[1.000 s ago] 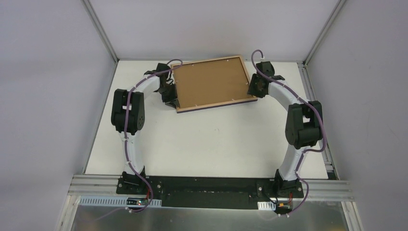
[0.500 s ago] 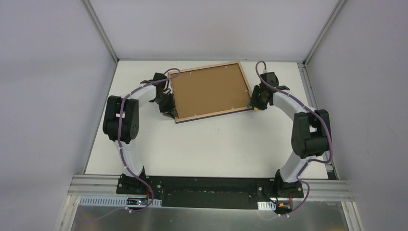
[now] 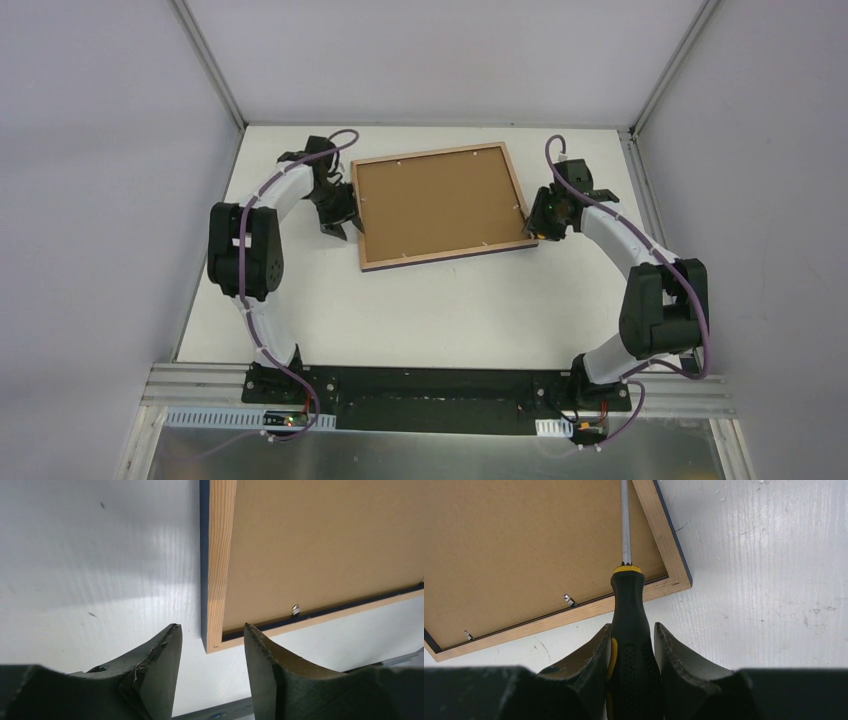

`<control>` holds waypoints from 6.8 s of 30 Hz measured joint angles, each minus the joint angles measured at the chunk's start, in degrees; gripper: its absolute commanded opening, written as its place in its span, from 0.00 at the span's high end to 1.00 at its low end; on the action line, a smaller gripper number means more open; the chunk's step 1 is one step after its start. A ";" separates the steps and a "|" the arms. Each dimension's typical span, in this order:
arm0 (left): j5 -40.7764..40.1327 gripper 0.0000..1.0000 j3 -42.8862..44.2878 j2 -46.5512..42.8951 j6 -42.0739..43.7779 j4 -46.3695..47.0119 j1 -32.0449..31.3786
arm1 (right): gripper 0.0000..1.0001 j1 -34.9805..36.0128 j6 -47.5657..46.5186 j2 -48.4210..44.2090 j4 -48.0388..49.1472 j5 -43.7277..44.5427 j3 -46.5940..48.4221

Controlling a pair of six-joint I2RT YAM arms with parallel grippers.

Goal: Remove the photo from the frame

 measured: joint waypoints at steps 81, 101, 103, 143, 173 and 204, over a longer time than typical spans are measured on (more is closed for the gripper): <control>-15.32 0.93 -0.55 3.37 9.05 3.45 -1.84 | 1.00 3.65 0.48 -13.88 -3.85 -6.64 -7.06; -6.32 0.41 -0.81 -1.11 2.80 3.08 -0.61 | 1.00 5.16 1.70 -16.98 -1.38 -7.98 -13.29; -6.10 0.41 -0.81 -1.01 2.14 4.50 0.39 | 1.00 5.16 1.73 -16.65 -0.17 -8.00 -14.34; -7.91 1.00 0.35 5.46 5.05 13.27 4.11 | 1.00 3.17 1.53 -2.86 19.96 -10.40 -16.81; -12.96 1.00 -17.09 -7.41 -26.51 15.34 3.72 | 1.00 3.15 4.00 -31.85 -9.42 -8.20 -16.35; -15.26 0.14 -17.70 -27.54 -41.55 7.87 -29.77 | 1.00 3.41 6.19 -31.89 -7.91 -13.81 -17.94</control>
